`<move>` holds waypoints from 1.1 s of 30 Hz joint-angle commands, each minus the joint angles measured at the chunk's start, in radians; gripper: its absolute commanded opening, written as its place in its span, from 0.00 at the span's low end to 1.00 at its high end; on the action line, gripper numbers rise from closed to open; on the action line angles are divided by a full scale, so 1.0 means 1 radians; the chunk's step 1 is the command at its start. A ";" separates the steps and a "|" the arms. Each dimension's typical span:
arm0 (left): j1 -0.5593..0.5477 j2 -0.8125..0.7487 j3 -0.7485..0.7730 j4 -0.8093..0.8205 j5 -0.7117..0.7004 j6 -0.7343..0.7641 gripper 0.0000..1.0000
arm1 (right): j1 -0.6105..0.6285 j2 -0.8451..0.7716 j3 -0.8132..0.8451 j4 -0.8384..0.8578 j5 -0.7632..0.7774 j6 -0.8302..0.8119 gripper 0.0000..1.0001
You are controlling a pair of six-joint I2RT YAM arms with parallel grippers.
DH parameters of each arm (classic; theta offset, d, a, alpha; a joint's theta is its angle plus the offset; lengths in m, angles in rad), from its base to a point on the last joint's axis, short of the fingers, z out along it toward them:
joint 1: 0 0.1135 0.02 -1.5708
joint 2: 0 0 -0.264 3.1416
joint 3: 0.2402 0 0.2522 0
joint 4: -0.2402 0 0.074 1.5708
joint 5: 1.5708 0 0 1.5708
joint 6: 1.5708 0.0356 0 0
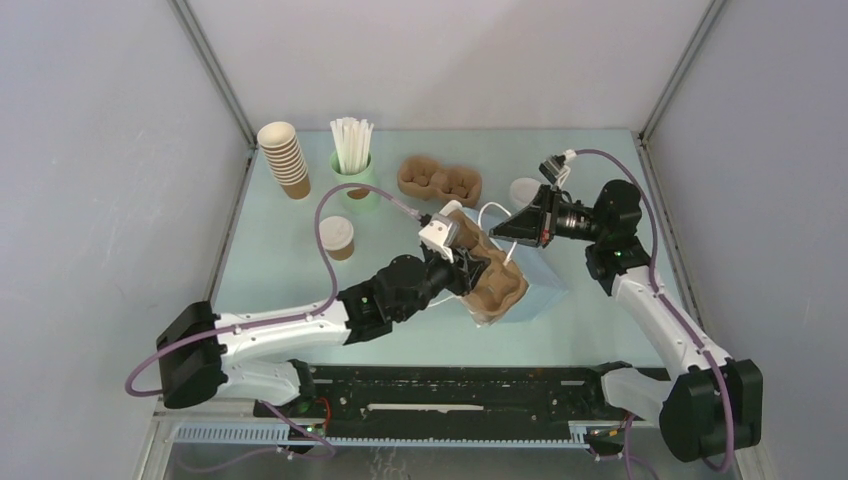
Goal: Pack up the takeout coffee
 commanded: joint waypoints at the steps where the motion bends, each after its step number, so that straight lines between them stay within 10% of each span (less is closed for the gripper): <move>1: -0.005 0.058 0.072 0.091 0.016 0.018 0.44 | -0.074 -0.044 0.051 -0.261 0.023 -0.085 0.00; 13: -0.005 0.226 0.259 -0.019 0.019 0.046 0.42 | -0.291 -0.068 0.052 -0.372 -0.036 -0.166 0.00; 33: -0.005 0.330 0.393 -0.199 -0.085 0.056 0.50 | -0.294 -0.068 0.084 -0.393 -0.045 -0.246 0.00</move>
